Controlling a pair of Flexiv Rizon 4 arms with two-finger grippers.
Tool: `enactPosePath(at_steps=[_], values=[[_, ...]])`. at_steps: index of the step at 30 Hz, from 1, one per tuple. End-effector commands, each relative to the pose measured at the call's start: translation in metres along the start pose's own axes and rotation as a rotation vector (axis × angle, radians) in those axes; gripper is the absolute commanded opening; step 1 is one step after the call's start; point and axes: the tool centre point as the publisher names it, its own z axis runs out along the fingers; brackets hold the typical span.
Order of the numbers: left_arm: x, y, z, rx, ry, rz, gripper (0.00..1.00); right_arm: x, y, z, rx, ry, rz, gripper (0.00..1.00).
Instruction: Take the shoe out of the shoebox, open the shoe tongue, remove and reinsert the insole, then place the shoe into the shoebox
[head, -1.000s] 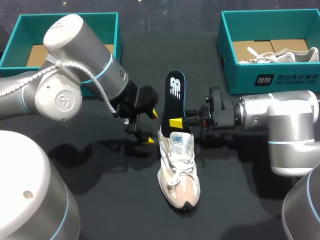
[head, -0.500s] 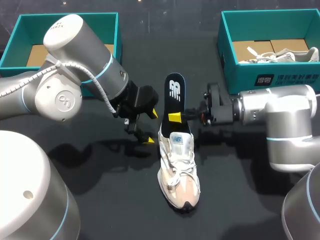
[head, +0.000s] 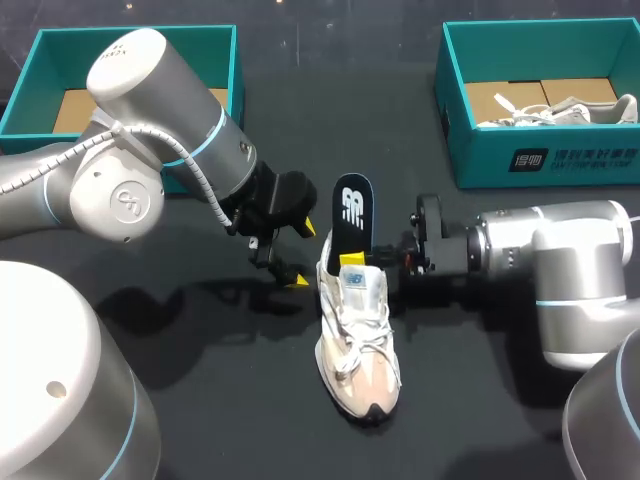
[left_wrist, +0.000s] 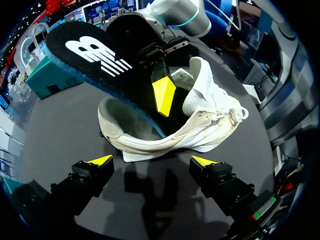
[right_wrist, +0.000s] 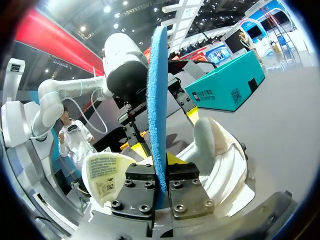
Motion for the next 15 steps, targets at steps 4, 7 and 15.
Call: enactPosePath(at_steps=[4, 7, 15], values=[[0.000, 0.000, 0.001, -0.001, 0.000, 0.001, 1.00, 0.007, -0.013, 0.003, 0.004, 0.001, 0.021, 0.00], [0.000, 0.000, 0.001, -0.001, 0.000, 0.001, 1.00, 0.011, -0.013, 0.005, 0.011, -0.001, 0.019, 0.00], [0.000, 0.000, 0.001, -0.001, 0.000, 0.001, 1.00, 0.018, 0.010, 0.002, 0.021, -0.021, -0.052, 0.39]])
